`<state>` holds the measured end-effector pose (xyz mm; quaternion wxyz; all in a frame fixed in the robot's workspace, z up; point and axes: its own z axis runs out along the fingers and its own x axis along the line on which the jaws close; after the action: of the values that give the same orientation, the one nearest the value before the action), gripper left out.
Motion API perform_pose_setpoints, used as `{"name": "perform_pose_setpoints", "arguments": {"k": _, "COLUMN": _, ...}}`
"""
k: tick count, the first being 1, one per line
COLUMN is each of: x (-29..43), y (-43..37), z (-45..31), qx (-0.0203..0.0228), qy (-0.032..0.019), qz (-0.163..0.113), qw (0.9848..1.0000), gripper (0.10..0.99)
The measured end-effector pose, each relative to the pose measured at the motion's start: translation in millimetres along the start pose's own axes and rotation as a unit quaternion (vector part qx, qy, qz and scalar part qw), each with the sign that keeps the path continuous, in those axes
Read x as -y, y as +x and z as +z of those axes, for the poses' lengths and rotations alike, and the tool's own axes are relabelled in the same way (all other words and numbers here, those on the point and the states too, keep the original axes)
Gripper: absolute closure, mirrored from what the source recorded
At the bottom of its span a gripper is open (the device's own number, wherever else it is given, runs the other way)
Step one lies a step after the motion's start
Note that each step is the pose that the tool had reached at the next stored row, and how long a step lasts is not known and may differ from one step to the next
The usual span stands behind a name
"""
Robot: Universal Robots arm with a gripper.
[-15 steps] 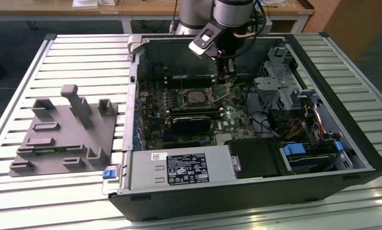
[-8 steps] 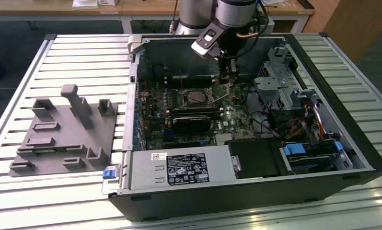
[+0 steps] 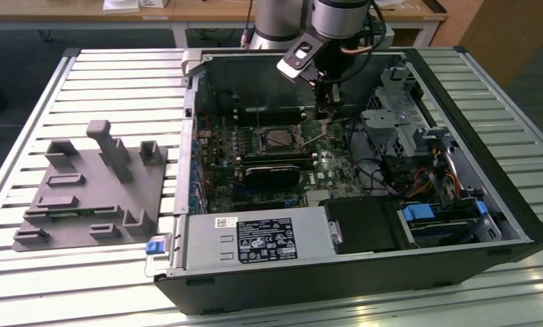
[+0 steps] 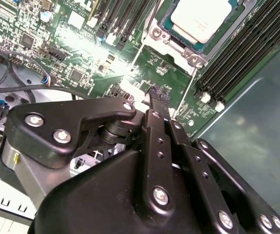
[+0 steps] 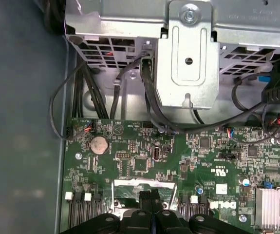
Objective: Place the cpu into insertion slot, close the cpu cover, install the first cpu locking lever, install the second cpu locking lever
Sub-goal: 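Close the cpu cover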
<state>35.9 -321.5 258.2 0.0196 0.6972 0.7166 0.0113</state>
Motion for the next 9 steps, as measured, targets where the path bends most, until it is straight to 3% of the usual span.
{"name": "perform_pose_setpoints", "arguments": {"k": 9, "x": -9.7, "y": 3.3, "z": 2.2, "qx": 0.0009, "qy": 0.0008, "qz": 0.0, "qw": 1.0, "gripper": 0.98}}
